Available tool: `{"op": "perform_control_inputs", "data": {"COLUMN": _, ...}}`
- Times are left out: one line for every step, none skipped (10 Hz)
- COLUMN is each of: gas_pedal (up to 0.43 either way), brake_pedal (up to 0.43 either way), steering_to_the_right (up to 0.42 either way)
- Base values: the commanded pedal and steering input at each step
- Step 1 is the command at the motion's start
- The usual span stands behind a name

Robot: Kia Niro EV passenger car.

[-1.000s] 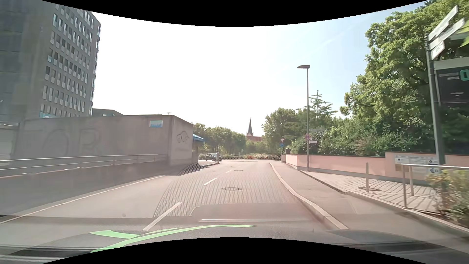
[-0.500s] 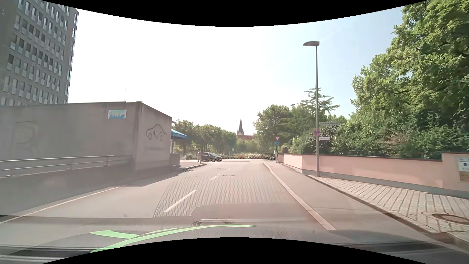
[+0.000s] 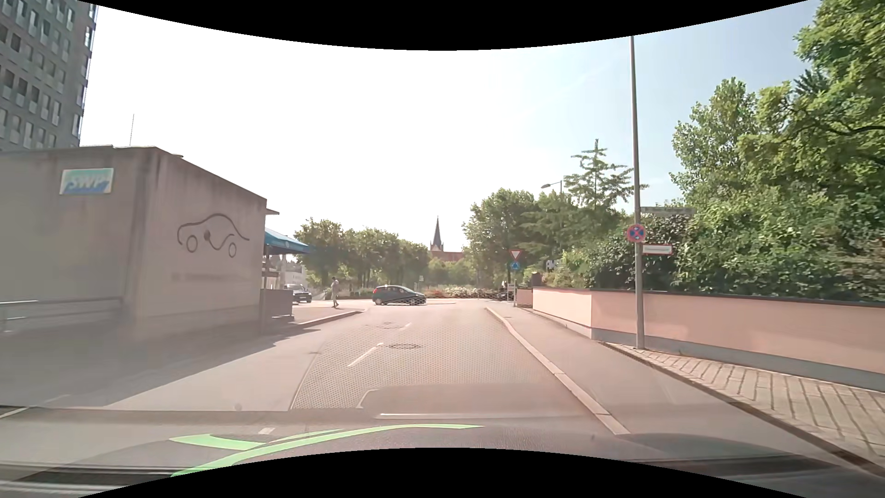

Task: Follow the waypoints while adhering to traffic rules and regulations

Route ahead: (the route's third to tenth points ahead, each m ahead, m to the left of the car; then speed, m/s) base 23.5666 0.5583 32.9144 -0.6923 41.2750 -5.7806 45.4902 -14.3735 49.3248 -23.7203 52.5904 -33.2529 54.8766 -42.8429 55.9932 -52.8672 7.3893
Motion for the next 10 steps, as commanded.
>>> {"op": "perform_control_inputs", "data": {"gas_pedal": 0.0, "brake_pedal": 0.0, "steering_to_the_right": 0.039}}
{"op": "perform_control_inputs", "data": {"gas_pedal": 0.0, "brake_pedal": 0.0, "steering_to_the_right": 0.035}}
{"op": "perform_control_inputs", "data": {"gas_pedal": 0.0, "brake_pedal": 0.0, "steering_to_the_right": 0.03}}
{"op": "perform_control_inputs", "data": {"gas_pedal": 0.0, "brake_pedal": 0.0, "steering_to_the_right": 0.028}}
{"op": "perform_control_inputs", "data": {"gas_pedal": 0.0, "brake_pedal": 0.0, "steering_to_the_right": 0.025}}
{"op": "perform_control_inputs", "data": {"gas_pedal": 0.0, "brake_pedal": 0.0, "steering_to_the_right": 0.022}}
{"op": "perform_control_inputs", "data": {"gas_pedal": 0.0, "brake_pedal": 0.0, "steering_to_the_right": 0.018}}
{"op": "perform_control_inputs", "data": {"gas_pedal": 0.0, "brake_pedal": 0.0, "steering_to_the_right": 0.015}}
{"op": "perform_control_inputs", "data": {"gas_pedal": 0.0, "brake_pedal": 0.0, "steering_to_the_right": 0.013}}
{"op": "perform_control_inputs", "data": {"gas_pedal": 0.0, "brake_pedal": 0.0, "steering_to_the_right": 0.012}}
